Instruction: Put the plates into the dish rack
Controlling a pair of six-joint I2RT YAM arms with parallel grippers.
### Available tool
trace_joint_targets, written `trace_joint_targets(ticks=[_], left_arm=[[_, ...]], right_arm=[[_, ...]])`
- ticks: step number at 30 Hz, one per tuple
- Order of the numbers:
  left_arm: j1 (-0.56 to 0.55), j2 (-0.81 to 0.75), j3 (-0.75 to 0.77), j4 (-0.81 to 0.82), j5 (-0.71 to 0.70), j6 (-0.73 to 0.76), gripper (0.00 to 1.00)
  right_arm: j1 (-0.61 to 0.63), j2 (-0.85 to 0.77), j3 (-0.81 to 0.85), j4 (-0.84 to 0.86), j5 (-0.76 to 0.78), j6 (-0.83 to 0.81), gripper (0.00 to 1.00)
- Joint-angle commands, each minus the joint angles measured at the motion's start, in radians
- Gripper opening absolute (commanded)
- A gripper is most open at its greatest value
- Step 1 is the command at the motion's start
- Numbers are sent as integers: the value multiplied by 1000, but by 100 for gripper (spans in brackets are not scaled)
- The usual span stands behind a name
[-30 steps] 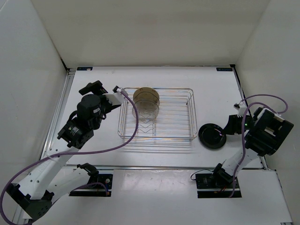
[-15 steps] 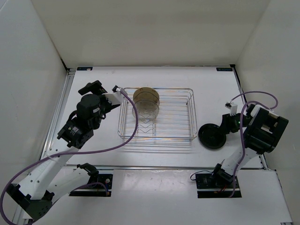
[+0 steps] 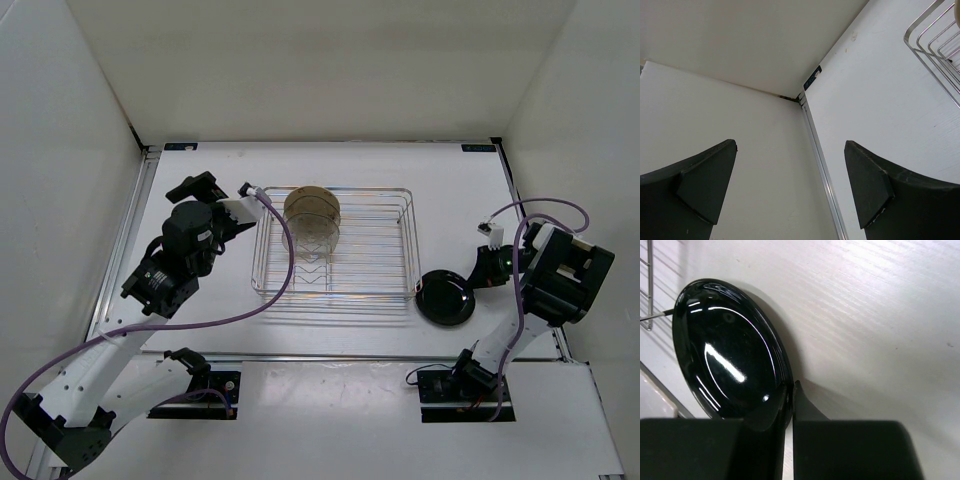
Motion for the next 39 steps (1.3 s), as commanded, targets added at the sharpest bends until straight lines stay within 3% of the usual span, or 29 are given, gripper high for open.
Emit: trace_joint_targets(ticks=[1, 10, 16, 22, 26, 32, 39], left_arm=[[4, -17, 27, 0, -9, -15, 100], [13, -17, 18, 0, 0, -15, 100], [13, -17, 18, 0, 0, -15, 100], [13, -27, 8, 0, 9, -25, 100], [22, -36, -10, 0, 9, -25, 100], [31, -45, -10, 0, 18, -25, 100], [40, -77, -28, 0, 28, -25, 100]], right_arm=[[4, 8, -10, 22, 27, -25, 0], [4, -130, -7, 117, 60, 93, 0], [4, -245, 139, 183, 117, 208, 0], [61, -339, 300, 252, 286, 262, 0], [213, -412, 349, 346, 456, 243, 0], [486, -446, 444, 528, 850, 149, 0], [719, -455, 464, 717, 1071, -20, 0]])
